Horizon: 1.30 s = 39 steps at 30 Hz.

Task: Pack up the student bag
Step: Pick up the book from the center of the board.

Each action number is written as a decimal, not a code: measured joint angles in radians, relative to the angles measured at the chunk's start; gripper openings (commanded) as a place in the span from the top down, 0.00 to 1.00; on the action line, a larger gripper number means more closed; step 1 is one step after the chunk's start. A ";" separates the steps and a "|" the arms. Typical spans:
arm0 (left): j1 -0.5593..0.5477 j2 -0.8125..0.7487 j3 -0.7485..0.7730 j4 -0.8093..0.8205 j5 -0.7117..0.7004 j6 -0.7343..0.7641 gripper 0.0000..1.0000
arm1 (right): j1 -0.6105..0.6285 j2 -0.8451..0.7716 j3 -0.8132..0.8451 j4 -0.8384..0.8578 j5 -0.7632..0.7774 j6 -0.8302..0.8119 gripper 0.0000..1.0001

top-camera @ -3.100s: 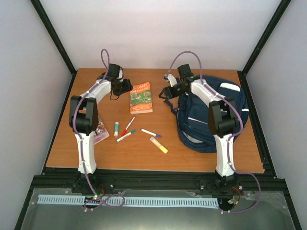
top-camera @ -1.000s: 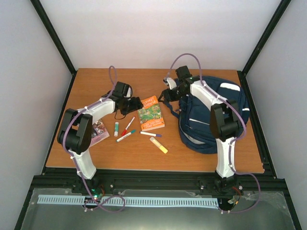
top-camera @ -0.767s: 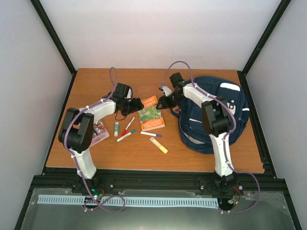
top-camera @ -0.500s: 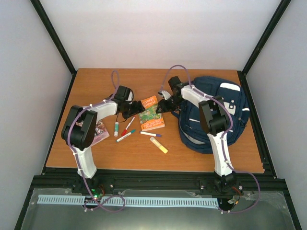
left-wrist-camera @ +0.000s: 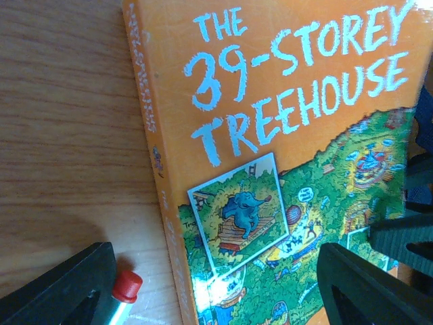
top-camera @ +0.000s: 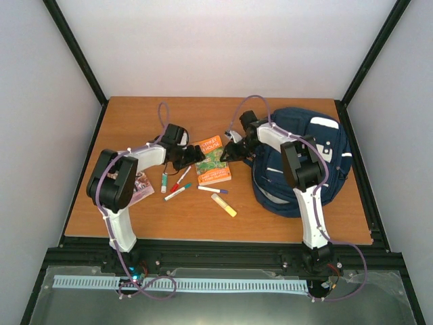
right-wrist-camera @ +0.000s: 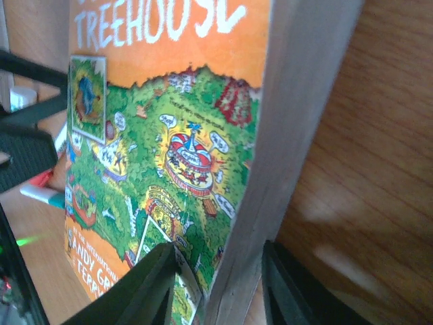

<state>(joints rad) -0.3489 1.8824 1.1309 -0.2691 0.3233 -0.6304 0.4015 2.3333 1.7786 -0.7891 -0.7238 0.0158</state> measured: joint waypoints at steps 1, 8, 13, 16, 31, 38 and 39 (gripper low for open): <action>-0.002 -0.003 -0.005 0.003 -0.001 0.002 0.16 | -0.003 -0.002 -0.010 0.013 -0.007 0.007 0.68; -0.010 -0.021 -0.027 -0.001 -0.019 0.010 0.16 | -0.024 -0.010 -0.081 0.098 -0.080 0.061 0.76; -0.013 -0.024 -0.029 -0.007 -0.036 0.009 0.15 | -0.034 -0.016 -0.122 0.153 -0.121 0.087 0.78; -0.013 -0.023 -0.027 -0.007 -0.031 -0.002 0.15 | -0.039 -0.014 -0.134 0.171 -0.145 0.103 0.80; 0.001 0.031 0.006 0.063 0.084 -0.062 0.14 | -0.064 0.036 -0.130 0.183 -0.273 0.128 0.84; 0.041 0.045 -0.041 0.202 0.198 -0.124 0.21 | -0.068 0.048 -0.121 0.174 -0.296 0.128 0.84; 0.042 0.045 -0.052 0.225 0.206 -0.130 0.22 | -0.068 0.050 -0.119 0.172 -0.299 0.128 0.84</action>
<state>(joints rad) -0.3065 1.9270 1.0786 -0.0441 0.5297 -0.7609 0.3332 2.3836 1.6596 -0.6170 -1.0233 0.1440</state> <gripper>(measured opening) 0.810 0.165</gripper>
